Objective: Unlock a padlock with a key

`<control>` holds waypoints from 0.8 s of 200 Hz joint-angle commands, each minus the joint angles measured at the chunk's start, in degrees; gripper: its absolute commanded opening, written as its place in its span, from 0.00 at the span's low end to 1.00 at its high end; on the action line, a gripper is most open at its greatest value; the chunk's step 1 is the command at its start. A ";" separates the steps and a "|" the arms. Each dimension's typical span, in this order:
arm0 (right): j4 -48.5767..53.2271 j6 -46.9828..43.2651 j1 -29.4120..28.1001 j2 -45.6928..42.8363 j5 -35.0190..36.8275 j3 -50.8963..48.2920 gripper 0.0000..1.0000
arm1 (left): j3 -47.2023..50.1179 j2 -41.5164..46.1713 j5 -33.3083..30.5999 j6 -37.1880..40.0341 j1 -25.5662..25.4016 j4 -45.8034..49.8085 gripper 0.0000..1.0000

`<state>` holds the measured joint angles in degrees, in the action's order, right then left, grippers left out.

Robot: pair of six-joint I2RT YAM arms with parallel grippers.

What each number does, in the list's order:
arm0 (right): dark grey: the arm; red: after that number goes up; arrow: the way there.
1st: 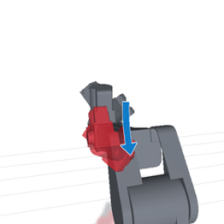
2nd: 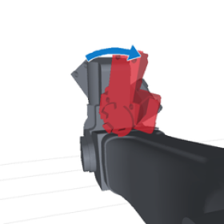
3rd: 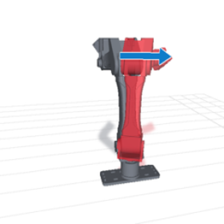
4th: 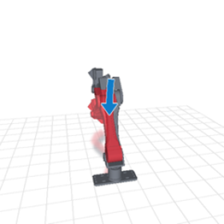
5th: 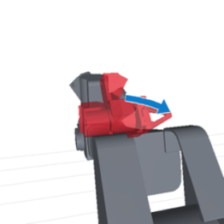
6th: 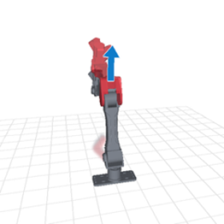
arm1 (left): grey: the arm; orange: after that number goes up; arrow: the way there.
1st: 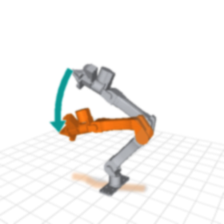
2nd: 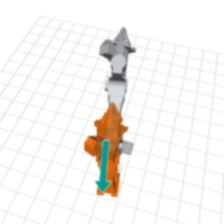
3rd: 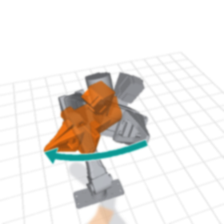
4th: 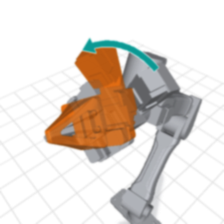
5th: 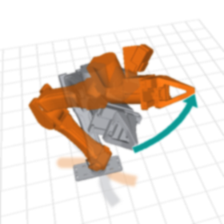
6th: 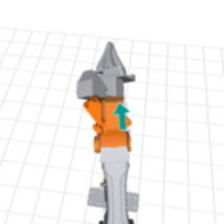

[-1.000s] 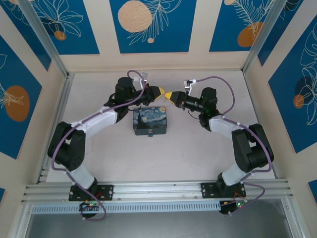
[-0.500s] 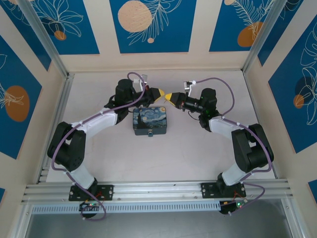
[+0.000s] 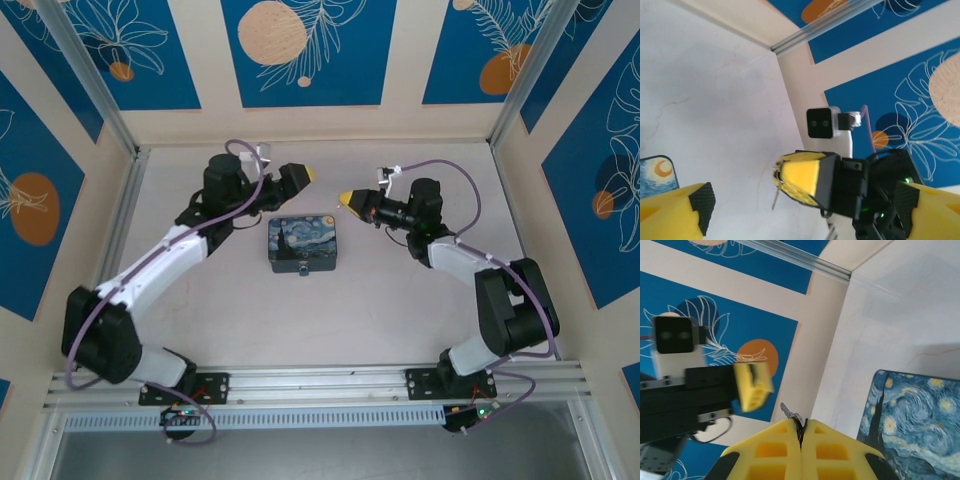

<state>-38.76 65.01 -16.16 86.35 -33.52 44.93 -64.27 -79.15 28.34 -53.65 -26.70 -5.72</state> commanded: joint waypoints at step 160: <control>21.60 -5.16 -8.62 0.64 14.06 0.39 0.00 | 34.31 1.54 -21.13 17.68 -14.43 -9.87 0.90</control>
<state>-18.02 59.16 -24.64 85.56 -20.97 42.65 -31.09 -75.44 11.60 -39.53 -40.45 -7.27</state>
